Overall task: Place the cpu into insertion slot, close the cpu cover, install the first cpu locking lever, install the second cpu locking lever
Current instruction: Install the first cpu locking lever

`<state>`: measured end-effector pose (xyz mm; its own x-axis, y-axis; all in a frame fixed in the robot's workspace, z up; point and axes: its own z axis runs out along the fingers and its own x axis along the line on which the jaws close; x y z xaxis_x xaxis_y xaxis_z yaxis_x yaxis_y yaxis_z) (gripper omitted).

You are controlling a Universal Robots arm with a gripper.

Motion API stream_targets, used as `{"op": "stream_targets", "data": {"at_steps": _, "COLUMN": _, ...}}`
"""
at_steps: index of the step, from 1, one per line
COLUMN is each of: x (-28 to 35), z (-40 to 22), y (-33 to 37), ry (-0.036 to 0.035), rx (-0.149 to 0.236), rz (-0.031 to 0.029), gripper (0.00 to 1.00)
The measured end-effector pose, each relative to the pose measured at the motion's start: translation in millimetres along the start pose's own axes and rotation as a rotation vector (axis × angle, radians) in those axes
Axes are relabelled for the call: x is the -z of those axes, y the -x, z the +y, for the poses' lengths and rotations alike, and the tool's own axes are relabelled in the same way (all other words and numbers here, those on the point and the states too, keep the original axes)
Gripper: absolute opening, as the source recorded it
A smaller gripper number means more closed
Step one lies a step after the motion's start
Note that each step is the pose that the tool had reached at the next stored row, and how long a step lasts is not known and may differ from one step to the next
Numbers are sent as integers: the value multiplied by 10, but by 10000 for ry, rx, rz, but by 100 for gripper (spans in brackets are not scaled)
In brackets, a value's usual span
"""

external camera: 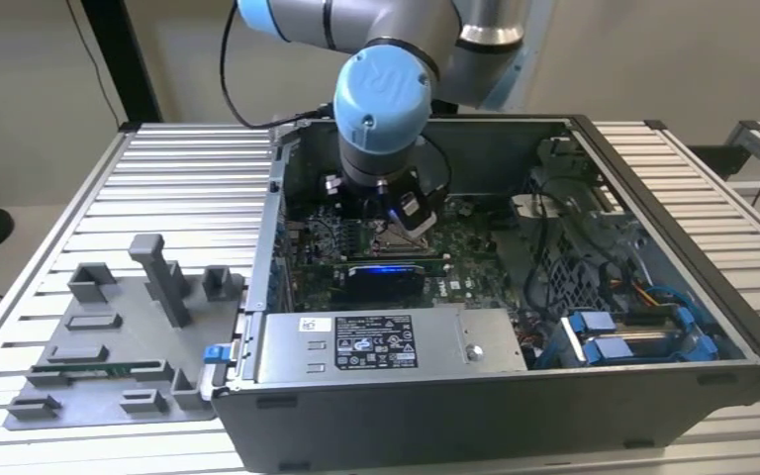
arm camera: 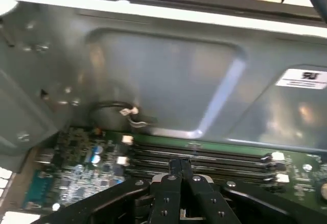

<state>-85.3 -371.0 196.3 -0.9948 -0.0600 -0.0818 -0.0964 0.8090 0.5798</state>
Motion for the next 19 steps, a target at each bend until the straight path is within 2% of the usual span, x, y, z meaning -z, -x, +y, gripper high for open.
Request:
{"op": "stream_targets", "data": {"at_steps": 4, "x": -15, "z": -53, "y": -9, "ry": -10, "rx": -10, "rz": 17, "gripper": 0}}
{"op": "stream_targets", "data": {"at_steps": 13, "x": -87, "z": -120, "y": -17, "ry": -46, "rx": -34, "rz": 55, "gripper": 0}}
{"op": "stream_targets", "data": {"at_steps": 19, "x": -82, "z": -149, "y": -20, "ry": -47, "rx": -63, "rz": 88, "gripper": 0}}
